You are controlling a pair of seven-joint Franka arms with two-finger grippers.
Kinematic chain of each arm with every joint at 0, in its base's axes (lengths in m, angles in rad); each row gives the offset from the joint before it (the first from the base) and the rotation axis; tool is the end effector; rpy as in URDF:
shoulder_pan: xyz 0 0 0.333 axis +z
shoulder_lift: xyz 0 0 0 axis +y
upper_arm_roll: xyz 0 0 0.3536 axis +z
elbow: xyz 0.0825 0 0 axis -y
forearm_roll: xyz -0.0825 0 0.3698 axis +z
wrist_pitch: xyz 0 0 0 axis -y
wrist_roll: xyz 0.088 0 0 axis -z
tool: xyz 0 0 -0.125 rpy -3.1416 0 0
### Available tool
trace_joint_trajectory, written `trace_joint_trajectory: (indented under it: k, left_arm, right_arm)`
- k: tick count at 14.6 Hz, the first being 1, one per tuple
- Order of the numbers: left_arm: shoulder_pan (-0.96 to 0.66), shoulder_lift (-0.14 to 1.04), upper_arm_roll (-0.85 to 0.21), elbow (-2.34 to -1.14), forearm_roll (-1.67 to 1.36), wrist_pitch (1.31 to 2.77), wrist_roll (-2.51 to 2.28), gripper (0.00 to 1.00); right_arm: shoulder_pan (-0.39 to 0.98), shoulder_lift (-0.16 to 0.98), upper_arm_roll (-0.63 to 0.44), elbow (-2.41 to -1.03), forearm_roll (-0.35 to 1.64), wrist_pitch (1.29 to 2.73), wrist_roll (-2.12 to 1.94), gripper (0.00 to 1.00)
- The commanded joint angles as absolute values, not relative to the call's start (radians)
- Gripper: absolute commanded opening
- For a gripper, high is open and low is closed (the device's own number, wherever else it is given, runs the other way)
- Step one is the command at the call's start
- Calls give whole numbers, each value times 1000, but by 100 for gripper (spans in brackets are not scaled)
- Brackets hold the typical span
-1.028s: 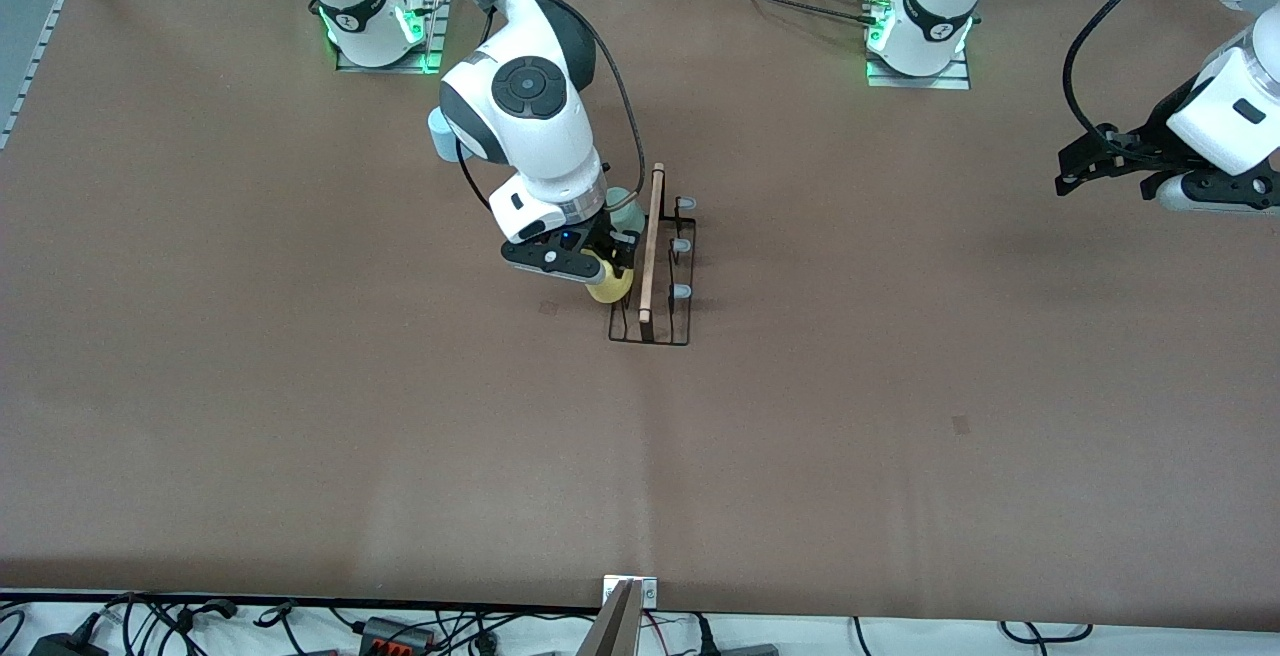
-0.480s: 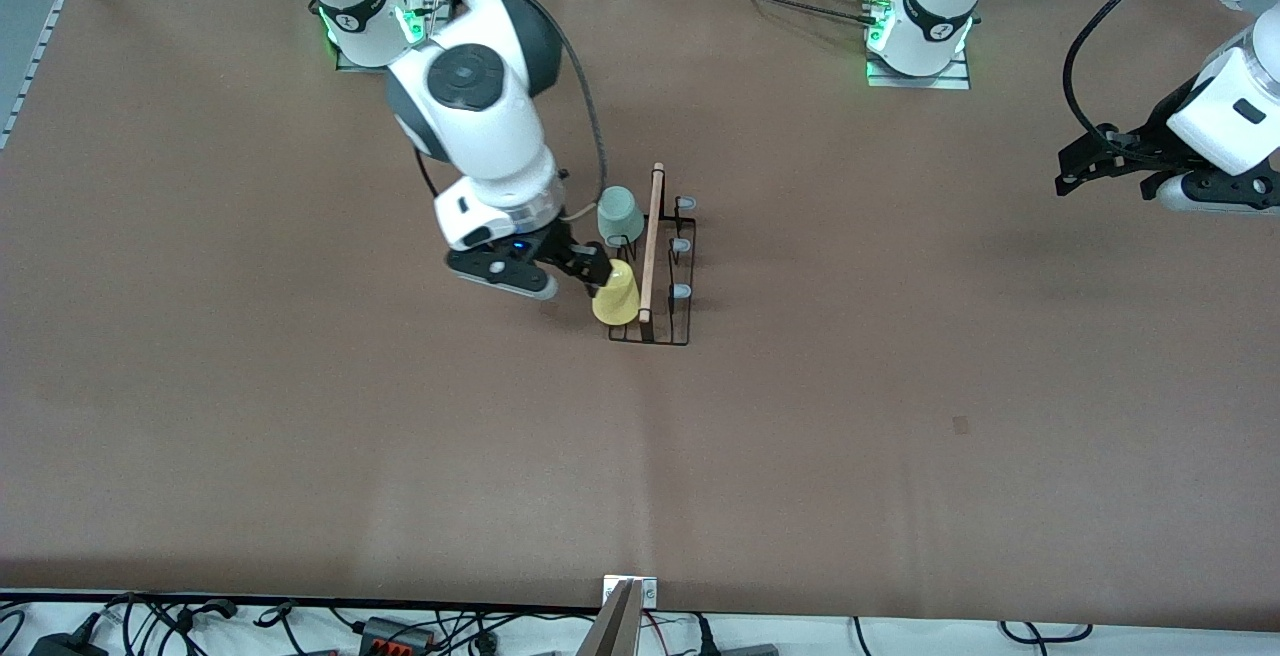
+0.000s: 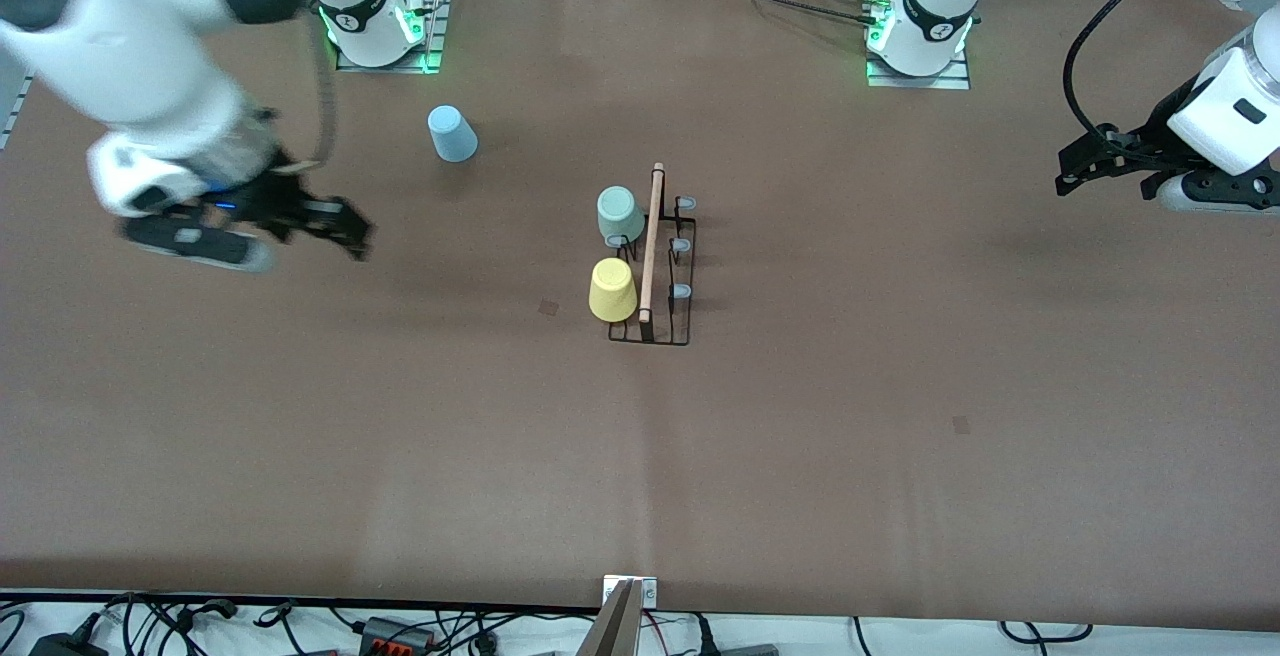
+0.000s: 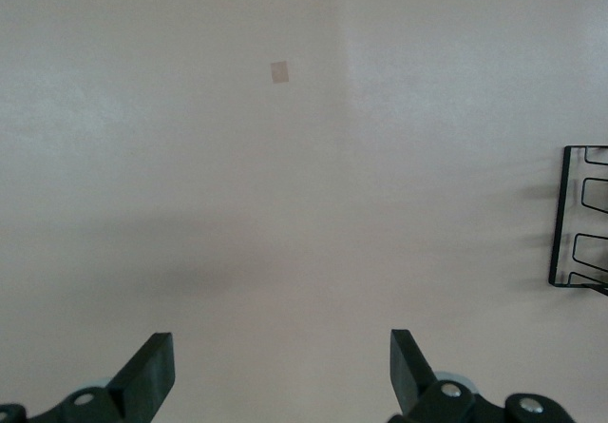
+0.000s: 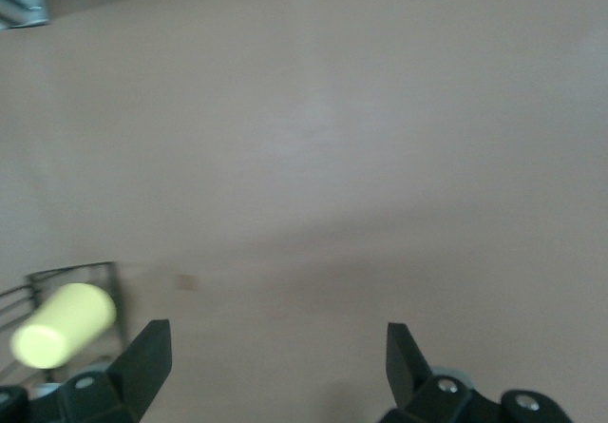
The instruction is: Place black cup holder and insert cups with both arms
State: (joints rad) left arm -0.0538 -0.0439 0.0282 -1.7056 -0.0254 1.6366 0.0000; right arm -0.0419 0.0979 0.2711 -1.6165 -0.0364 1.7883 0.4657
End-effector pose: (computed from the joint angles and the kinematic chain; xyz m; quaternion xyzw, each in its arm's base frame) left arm 0.5273 -0.0162 0.6113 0.9998 -0.0118 -0.0127 0.0131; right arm 0.5776 0.1233 0.5894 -0.9925 0.1158 -0.0381 0.0086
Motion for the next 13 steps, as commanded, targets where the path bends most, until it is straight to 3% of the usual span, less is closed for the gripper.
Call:
trace_joint_trajectory:
  k: [1, 4, 9, 13]
  left_arm:
    - [-52, -52, 29, -1709, -34, 1629, 5, 100]
    - [-52, -52, 29, -1709, -34, 1629, 5, 100]
    - [-52, -52, 29, -1709, -34, 1628, 5, 100]
    - [-52, -52, 29, -1709, -34, 1628, 5, 100]
  right_arm:
    - [-66, 48, 134, -1646, 27, 1741, 295, 100]
    - [-69, 52, -29, -1573, 25, 1630, 164, 100]
    - [-68, 106, -41, -1482, 23, 1479, 172, 100]
    - [-66, 109, -34, -1491, 29, 1502, 108, 100]
